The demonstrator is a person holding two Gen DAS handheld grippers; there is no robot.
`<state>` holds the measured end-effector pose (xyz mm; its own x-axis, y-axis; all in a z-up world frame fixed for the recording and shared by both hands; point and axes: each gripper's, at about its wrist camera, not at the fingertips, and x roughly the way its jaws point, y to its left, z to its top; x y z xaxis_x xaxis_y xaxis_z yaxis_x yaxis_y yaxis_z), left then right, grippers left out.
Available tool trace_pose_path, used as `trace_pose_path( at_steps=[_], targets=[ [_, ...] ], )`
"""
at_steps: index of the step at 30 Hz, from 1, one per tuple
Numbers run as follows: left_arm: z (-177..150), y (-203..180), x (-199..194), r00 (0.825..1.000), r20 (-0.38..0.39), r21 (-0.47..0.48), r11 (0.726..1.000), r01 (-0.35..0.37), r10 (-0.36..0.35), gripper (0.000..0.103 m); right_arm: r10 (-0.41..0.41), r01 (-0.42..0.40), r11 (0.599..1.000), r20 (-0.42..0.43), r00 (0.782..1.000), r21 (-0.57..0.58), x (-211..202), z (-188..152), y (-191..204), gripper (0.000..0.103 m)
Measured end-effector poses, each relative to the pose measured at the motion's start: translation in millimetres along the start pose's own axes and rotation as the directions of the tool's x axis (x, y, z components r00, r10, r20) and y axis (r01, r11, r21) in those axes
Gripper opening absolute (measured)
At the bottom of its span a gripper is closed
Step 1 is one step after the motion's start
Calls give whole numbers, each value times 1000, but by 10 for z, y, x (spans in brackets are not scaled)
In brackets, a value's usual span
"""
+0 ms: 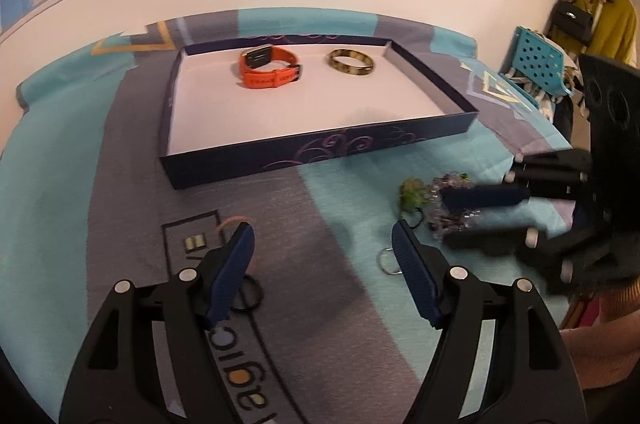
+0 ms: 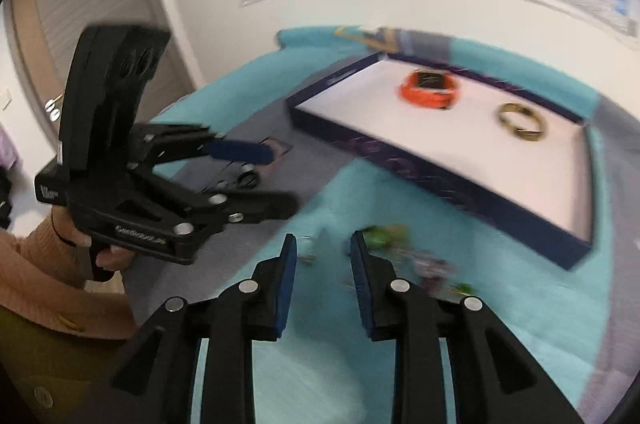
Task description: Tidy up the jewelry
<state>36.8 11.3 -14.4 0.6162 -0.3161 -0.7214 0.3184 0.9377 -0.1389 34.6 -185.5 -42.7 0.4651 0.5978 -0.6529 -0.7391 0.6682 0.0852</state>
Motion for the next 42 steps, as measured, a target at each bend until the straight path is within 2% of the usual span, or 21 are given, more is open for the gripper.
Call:
trace_pose_path(
  at_steps=[6,12,13,14,16,18,22,27,28,31,33,35,37,39,42],
  targets=[
    [38,-227,51,999,0,74,996,42,-42,71,-121,123,987,-26,992,101,-106,-125,-419,26],
    [92,-440,251,997,-44,136,988,73,-68,69,-103,106,992,-41,994,64,23,-98,-472,26],
    [104,-456,306,995,-61,138,987,82,-74,66,-92,95,993,-43,995,65,10,-110,-486,25],
    [111,-460,351,994,-79,131,988,84,-74,61,-79,82,995,-45,996,61,4,-115,-497,16],
    [120,-455,387,994,-85,125,989,85,-74,58,-88,91,995,-51,995,50,-10,-129,-498,4],
    [140,-434,395,992,-84,116,988,99,-90,52,-80,83,995,-47,996,50,-45,-139,-480,0],
    [149,-392,391,990,-83,91,988,123,-116,30,-84,84,994,-6,996,71,-194,-123,-494,0],
    [164,-302,343,993,-59,57,993,104,-101,23,-96,92,991,41,995,100,-355,-75,-546,0],
    [169,-281,328,993,-54,51,993,111,-108,22,-91,87,991,30,995,98,-332,-78,-537,2],
    [162,-237,329,994,-55,39,994,99,-96,23,-88,89,994,-21,996,65,-171,-128,-450,16],
    [149,-220,332,993,-60,31,995,99,-98,23,-84,86,995,-43,996,53,-80,-149,-410,16],
    [132,-219,322,994,-60,30,995,98,-96,30,-101,105,992,-55,993,67,-35,-161,-440,21],
    [125,-227,312,993,-56,32,994,102,-100,32,-70,77,992,-62,996,102,-26,-171,-505,19],
    [118,-243,298,993,-52,38,994,107,-105,33,-56,61,993,-55,997,101,-57,-183,-513,3],
    [114,-253,277,994,-45,43,994,105,-103,38,-78,82,991,-38,996,105,-145,-175,-538,0]
  ],
)
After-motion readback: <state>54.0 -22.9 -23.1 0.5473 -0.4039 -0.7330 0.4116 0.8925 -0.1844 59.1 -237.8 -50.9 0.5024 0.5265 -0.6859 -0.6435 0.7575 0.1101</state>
